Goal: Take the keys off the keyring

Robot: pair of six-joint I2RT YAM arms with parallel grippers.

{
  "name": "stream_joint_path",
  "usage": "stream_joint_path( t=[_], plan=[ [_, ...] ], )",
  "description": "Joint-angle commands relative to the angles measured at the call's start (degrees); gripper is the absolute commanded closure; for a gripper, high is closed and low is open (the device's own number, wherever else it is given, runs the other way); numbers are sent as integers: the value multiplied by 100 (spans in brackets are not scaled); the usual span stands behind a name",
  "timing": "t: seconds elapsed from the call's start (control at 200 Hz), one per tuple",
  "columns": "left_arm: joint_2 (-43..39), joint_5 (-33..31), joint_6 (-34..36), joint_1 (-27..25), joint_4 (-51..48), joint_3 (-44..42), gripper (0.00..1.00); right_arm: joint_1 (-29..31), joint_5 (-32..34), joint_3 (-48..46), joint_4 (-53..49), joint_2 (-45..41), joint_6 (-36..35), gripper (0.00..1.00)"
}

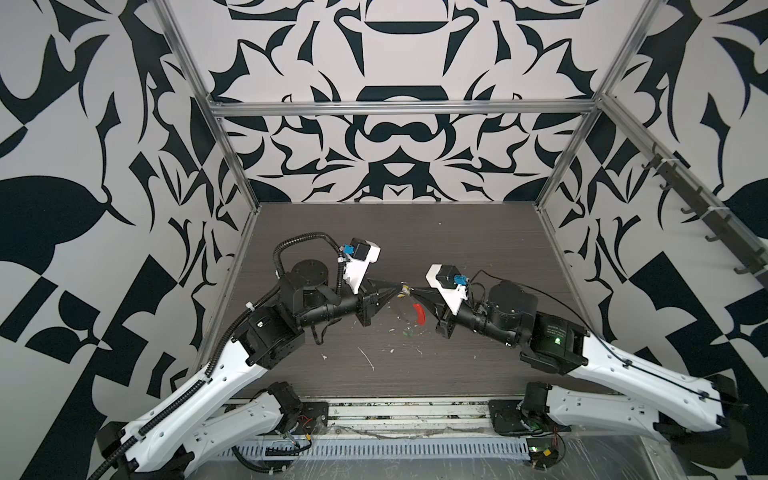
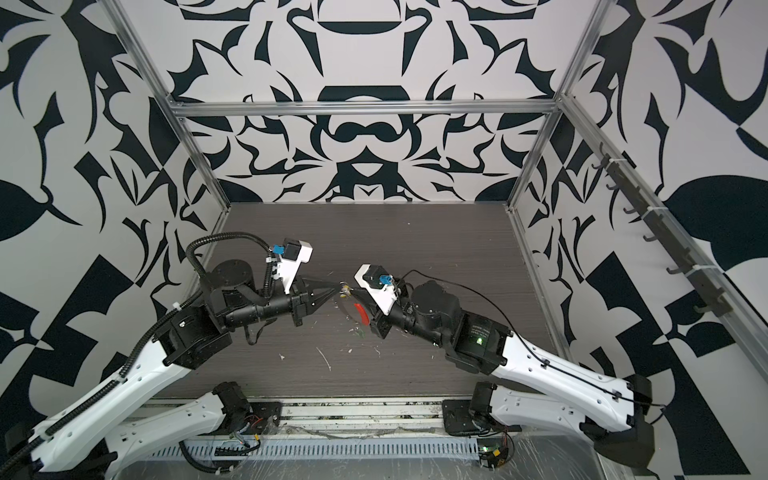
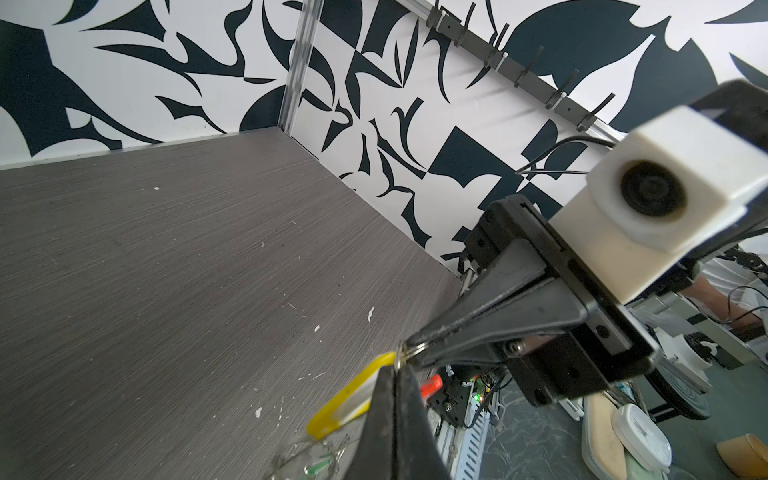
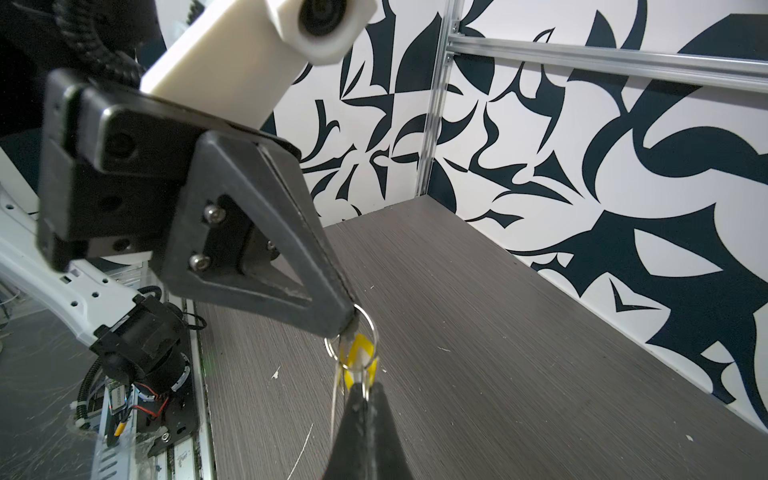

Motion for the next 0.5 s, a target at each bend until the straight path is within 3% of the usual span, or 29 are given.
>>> stream_joint_path(
  t=[0.0,0.095,0.495],
  plan=[
    [-105,78,153,79,72,317,100,-41,50,180,-443,-211,-141,100],
    [-62,170,215,79,-3,374,100,-64,-339,308,-726,-254,-262,100],
    [-17,406,145,79,97,410,100,-65,-583,261,-791,-320,-235,100]
  ],
)
